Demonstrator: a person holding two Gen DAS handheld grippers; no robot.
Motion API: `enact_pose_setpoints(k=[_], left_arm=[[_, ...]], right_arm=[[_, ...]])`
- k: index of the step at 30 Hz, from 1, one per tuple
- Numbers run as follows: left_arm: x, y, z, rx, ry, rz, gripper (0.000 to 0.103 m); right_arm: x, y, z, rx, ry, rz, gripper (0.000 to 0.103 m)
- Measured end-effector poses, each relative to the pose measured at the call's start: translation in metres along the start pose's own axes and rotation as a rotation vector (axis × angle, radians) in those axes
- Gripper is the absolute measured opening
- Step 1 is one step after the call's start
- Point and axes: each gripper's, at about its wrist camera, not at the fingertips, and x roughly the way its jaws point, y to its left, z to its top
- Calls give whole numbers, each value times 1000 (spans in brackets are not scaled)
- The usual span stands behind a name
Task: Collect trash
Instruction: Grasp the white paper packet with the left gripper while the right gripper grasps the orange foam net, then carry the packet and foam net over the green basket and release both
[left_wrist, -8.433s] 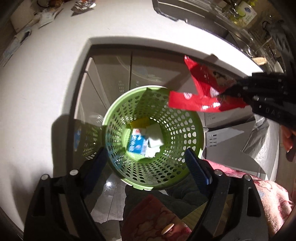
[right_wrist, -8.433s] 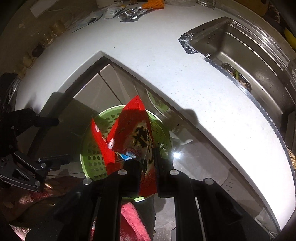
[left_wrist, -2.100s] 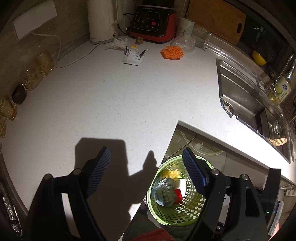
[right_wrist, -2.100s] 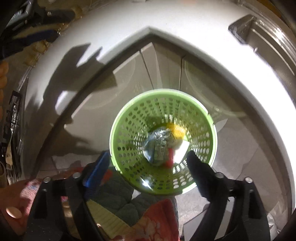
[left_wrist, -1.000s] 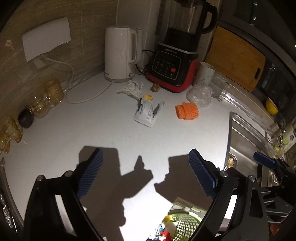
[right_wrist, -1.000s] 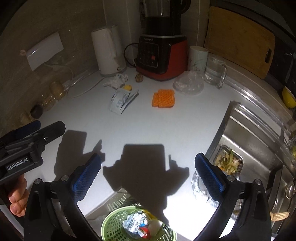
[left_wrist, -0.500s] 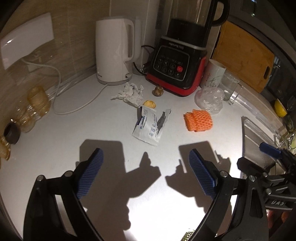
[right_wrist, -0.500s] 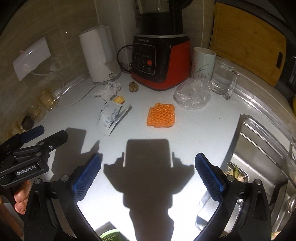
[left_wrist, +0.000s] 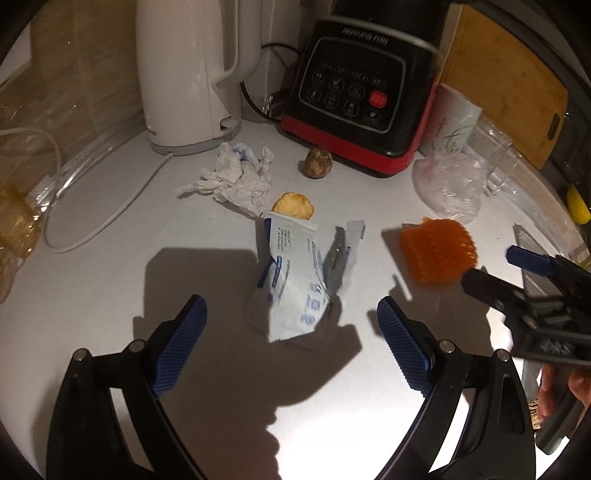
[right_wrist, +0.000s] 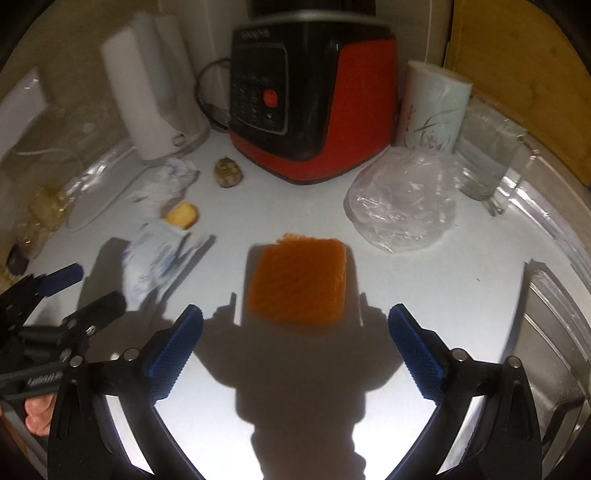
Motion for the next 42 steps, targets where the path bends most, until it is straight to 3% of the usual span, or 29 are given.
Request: enact_pose_setpoints(k=[3,5,6,7,8,10,12,14,16,17,19,21,24,32,42], left_arm=[[15,3,6,-12,29,-7,89],[22,3,8,-6,40,-1,89],[26,2,8,3,48,4,89],[30,2,9,8,52,7,89],[33,2,10,12,57,11,89],[39,2,11,16,67,13,89],[46,2,14,8,75,9,89],[52,3,17,1,82,3,84],[59,3,20,-15,101,-14,69],[60,3,21,-22,98,-8,67],[60,1,23,-21,94,-4,45],[60,0,23,-20,95,-3,32],[58,-2,20,-25,100,5,20],[23,-11,3,2,34,36,15],[-79,-37,-58,42,-28,-30,15]], right_arm=[[27,-1,9,6,53,-18,85],[40,-1,12,8,78,-20,74],[45,-1,12,6,91,-24,63],[48,-1,12,5,96,-33,61],[47,-2,12,10,88,-34,56],[40,-5,10,26,75,-31,34],[31,-6,7,30,69,-23,29],[17,-10,3,33,59,-19,27],[4,-15,-3,38,49,-14,26],[-3,-18,-7,44,45,-10,26],[-15,-23,-14,58,36,-2,26],[-25,-27,-20,74,29,4,26],[-41,-30,-31,95,17,19,26],[-65,-21,-53,114,-2,50,26],[-127,3,-119,116,-24,80,27]])
